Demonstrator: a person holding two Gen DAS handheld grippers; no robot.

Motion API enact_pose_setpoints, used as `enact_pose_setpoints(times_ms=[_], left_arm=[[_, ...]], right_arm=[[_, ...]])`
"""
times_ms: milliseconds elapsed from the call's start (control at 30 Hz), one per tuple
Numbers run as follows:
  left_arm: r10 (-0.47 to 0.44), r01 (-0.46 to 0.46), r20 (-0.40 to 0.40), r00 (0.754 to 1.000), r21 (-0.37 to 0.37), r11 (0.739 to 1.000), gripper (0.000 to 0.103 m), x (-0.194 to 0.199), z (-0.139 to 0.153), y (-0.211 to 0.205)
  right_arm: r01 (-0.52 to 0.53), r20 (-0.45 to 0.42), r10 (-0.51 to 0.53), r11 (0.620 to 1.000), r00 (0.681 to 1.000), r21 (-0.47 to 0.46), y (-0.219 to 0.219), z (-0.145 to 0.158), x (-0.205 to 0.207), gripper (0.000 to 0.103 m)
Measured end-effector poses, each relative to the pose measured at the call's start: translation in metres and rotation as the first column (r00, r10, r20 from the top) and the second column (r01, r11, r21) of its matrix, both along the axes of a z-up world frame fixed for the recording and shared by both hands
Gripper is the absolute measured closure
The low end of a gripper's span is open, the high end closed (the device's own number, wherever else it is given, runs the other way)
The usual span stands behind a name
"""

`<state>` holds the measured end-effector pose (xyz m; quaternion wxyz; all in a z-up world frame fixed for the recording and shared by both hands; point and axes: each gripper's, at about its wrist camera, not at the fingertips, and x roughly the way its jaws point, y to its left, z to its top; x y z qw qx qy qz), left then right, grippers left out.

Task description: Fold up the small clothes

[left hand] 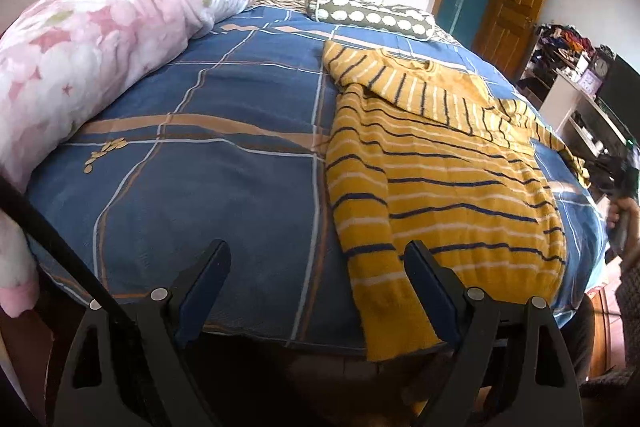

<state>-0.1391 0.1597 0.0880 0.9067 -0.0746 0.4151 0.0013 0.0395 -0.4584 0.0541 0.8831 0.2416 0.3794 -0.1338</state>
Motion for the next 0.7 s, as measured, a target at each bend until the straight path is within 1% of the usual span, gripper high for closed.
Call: enact_pose_setpoints(times_ms=[33,67,133,200,267,333,400,433,467,500,533,600,633,667,700], left_arm=[[-0.005,0.005,-0.001,1.000,0.006,1.000,0.016,0.001,0.000,-0.003],[-0.010,0.010,-0.004,1.000,0.012,1.000,0.016,0.002,0.000,-0.006],[-0.024,0.024,-0.014,1.000,0.023,0.999,0.016,0.005,0.000,-0.014],[-0.034,0.035,-0.023,0.999,0.024,0.999,0.016,0.008,0.000,-0.021],[-0.048,0.049,-0.031,0.998,0.018,0.999,0.016,0.010,0.002,-0.029],[-0.065,0.066,-0.026,0.998,0.025,0.998,0.016,0.010,0.008,-0.038],[-0.075,0.076,-0.013,0.997,0.050,0.996,0.016,0.009,0.015,-0.045],[-0.080,0.080,-0.004,0.997,0.068,0.994,0.016,0.008,0.019,-0.049],[-0.082,0.082,0.002,0.997,0.080,0.993,0.016,0.007,0.021,-0.051],[-0.084,0.083,0.006,0.996,0.092,0.992,0.016,0.006,0.023,-0.053],[-0.085,0.084,0.010,0.996,0.102,0.991,0.016,0.006,0.025,-0.054],[-0.083,0.081,0.013,0.996,0.109,0.991,0.016,0.006,0.025,-0.055],[-0.081,0.079,0.012,0.997,0.106,0.991,0.016,0.008,0.025,-0.054],[-0.078,0.076,0.010,0.997,0.101,0.992,0.016,0.009,0.024,-0.054],[-0.075,0.074,0.006,0.997,0.090,0.993,0.016,0.010,0.022,-0.053]], right_arm=[[0.043,0.004,-0.043,0.999,0.999,0.018,-0.023,0.000,-0.012,0.062],[0.063,0.002,-0.063,0.998,0.998,0.024,-0.036,-0.002,-0.019,0.062],[0.054,-0.016,-0.054,0.998,0.998,0.012,-0.049,-0.006,-0.029,0.060],[-0.006,-0.041,0.006,1.000,0.999,-0.012,-0.043,-0.012,-0.028,0.060],[-0.067,-0.061,0.064,0.997,0.996,-0.039,-0.031,-0.019,-0.018,0.059],[-0.092,-0.059,0.089,0.995,0.994,-0.046,-0.025,-0.028,-0.006,0.059],[-0.089,-0.053,0.086,0.994,0.995,-0.067,-0.023,-0.032,0.013,0.059],[-0.096,-0.051,0.093,0.993,0.994,-0.072,-0.022,-0.031,0.021,0.062],[-0.108,-0.067,0.102,0.991,0.992,-0.080,-0.021,-0.031,0.029,0.073],[-0.114,-0.096,0.104,0.987,0.990,-0.109,-0.021,-0.029,0.033,0.102],[-0.116,-0.126,0.093,0.975,0.988,-0.191,-0.019,-0.022,0.037,0.102],[-0.113,-0.121,0.074,0.926,0.990,-0.360,-0.017,-0.003,0.031,0.102],[-0.089,-0.115,0.038,0.874,0.993,-0.478,-0.016,0.011,0.024,0.102],[-0.061,-0.109,0.000,0.831,0.994,-0.553,-0.017,0.019,0.017,0.102],[-0.007,-0.106,-0.079,0.767,0.991,-0.642,-0.023,0.027,0.008,0.102]])
